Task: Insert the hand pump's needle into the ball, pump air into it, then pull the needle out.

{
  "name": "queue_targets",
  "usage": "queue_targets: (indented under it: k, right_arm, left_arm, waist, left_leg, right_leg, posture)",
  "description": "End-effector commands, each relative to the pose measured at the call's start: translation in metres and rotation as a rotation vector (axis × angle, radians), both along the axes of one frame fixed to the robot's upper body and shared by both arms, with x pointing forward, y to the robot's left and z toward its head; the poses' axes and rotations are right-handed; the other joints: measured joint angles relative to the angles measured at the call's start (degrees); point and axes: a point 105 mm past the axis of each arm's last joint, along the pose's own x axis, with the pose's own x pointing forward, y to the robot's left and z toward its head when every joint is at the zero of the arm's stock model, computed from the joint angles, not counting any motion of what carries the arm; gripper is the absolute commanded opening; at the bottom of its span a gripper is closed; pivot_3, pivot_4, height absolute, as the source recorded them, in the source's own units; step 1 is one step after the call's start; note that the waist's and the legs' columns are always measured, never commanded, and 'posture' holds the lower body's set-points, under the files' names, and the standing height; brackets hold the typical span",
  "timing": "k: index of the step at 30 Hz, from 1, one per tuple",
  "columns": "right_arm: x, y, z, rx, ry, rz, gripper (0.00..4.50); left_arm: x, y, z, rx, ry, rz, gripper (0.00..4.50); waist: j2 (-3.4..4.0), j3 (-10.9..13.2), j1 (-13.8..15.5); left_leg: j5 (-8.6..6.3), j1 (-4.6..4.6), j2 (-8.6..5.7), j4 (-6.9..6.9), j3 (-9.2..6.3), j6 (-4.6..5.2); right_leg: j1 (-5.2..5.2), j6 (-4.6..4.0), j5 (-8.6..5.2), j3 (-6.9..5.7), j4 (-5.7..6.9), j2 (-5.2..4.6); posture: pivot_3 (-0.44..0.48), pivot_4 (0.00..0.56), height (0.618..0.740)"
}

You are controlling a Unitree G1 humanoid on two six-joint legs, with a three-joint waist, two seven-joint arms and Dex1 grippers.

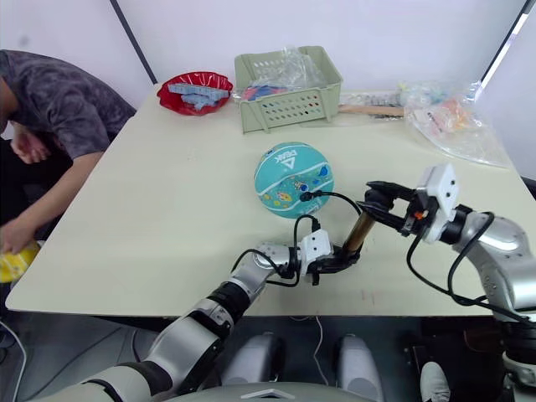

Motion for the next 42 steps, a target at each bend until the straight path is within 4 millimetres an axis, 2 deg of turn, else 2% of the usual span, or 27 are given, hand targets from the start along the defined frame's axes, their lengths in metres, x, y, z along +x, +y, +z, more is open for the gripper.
queue_targets:
  k: [1,3,8,11,15,19,21,28,31,34,37,42]
  right_arm:
    - [-0.006,-0.001,-0.061,-0.107,0.16,-0.043,1.73]
    - [-0.008,0.001,-0.06,-0.105,0.149,-0.039,1.73]
    - [-0.006,-0.004,-0.021,-0.065,0.061,-0.005,1.73]
    - [-0.002,-0.012,0.02,-0.001,-0.005,-0.012,1.73]
    - [-0.003,-0.023,0.056,0.015,-0.058,-0.007,1.73]
    - [-0.006,-0.038,0.121,0.082,-0.176,-0.023,1.73]
    - [-0.008,-0.043,0.138,0.082,-0.194,-0.022,1.73]
    - [-0.019,-0.051,0.183,0.081,-0.252,-0.015,1.73]
    - [-0.02,-0.049,0.181,0.061,-0.242,-0.017,1.73]
    - [-0.014,-0.04,0.15,-0.01,-0.18,-0.019,1.73]
    - [-0.007,-0.035,0.106,-0.093,-0.113,-0.024,1.73]
    - [-0.002,-0.021,0.063,-0.055,-0.05,-0.033,1.73]
  left_arm:
    - [-0.012,0.017,-0.029,0.113,0.071,-0.004,1.16]
    - [-0.012,0.018,-0.03,0.114,0.073,-0.003,1.16]
    - [-0.013,0.019,-0.032,0.117,0.075,-0.002,1.16]
    - [-0.013,0.02,-0.032,0.119,0.075,-0.002,1.16]
    - [-0.012,0.021,-0.032,0.124,0.074,-0.004,1.16]
    - [-0.013,0.02,-0.032,0.127,0.073,-0.014,1.16]
    - [-0.013,0.02,-0.032,0.126,0.074,-0.016,1.16]
    - [-0.013,0.018,-0.032,0.124,0.074,-0.016,1.16]
    - [-0.013,0.018,-0.032,0.124,0.073,-0.015,1.16]
    - [-0.014,0.017,-0.032,0.123,0.074,-0.016,1.16]
    - [-0.015,0.016,-0.033,0.123,0.075,-0.02,1.16]
    - [-0.014,0.015,-0.032,0.119,0.074,-0.016,1.16]
  waist:
    - [0.07,0.0,-0.1]
    - [0.01,0.0,-0.2]
    - [0.1,0.0,-0.2]
    - [0.26,0.2,-0.1]
    - [0.62,0.5,0.1]
    - [0.9,0.7,0.2]
    - [0.89,0.7,0.3]
    - [0.9,0.8,0.2]
    - [0.93,0.9,0.3]
    - [0.93,0.9,0.3]
    - [0.7,0.7,0.3]
    - [0.33,0.4,0.2]
  left_leg:
    - [0.0,0.05,0.0,-0.01,0.0,0.0]
    - [-0.02,0.33,0.03,-0.09,0.04,-0.03]
    - [-0.09,0.46,0.16,-0.1,-0.01,-0.15]
    - [-0.12,0.37,0.14,-0.09,-0.01,-0.19]
    - [-0.12,0.17,0.1,-0.09,-0.01,-0.2]
    - [-0.12,-0.32,0.04,-0.02,0.02,-0.2]
    - [-0.11,-0.58,0.01,0.03,0.04,-0.19]
    - [-0.11,-0.59,0.02,0.01,0.07,-0.19]
    - [-0.11,-0.6,0.01,0.03,0.11,-0.19]
    - [-0.11,-0.61,0.01,0.01,0.11,-0.19]
    - [-0.12,-0.59,0.01,0.0,0.08,-0.19]
    - [-0.11,-0.33,0.05,0.07,0.08,-0.19]
  right_leg:
    - [0.04,-0.01,0.0,0.0,0.0,0.0]
    - [0.27,-0.07,-0.08,0.04,0.0,0.01]
    - [0.42,-0.12,-0.35,0.0,0.0,0.09]
    - [0.41,-0.33,-0.2,0.0,-0.01,0.06]
    - [0.23,-0.33,-0.18,0.01,-0.03,0.03]
    - [-0.25,-0.2,-0.07,0.02,-0.01,-0.01]
    - [-0.48,-0.26,-0.01,0.04,0.03,-0.02]
    - [-0.49,-0.26,-0.02,0.02,0.0,-0.04]
    - [-0.49,-0.25,-0.02,0.05,0.0,-0.06]
    - [-0.5,-0.25,-0.03,0.04,0.0,-0.06]
    - [-0.47,-0.24,-0.03,-0.01,-0.01,-0.06]
    - [-0.23,-0.2,-0.04,0.0,0.0,-0.01]
  posture:
    - [0.0,0.15,0.74]
    - [0.0,0.15,0.74]
    - [0.0,0.15,0.74]
    - [0.0,0.15,0.74]
    - [0.0,0.15,0.74]
    - [0.0,0.15,0.74]
    - [0.0,0.15,0.74]
    - [0.0,0.15,0.74]
    - [0.0,0.15,0.74]
    - [0.0,0.15,0.74]
    - [0.0,0.15,0.74]
    - [0.0,0.15,0.74]
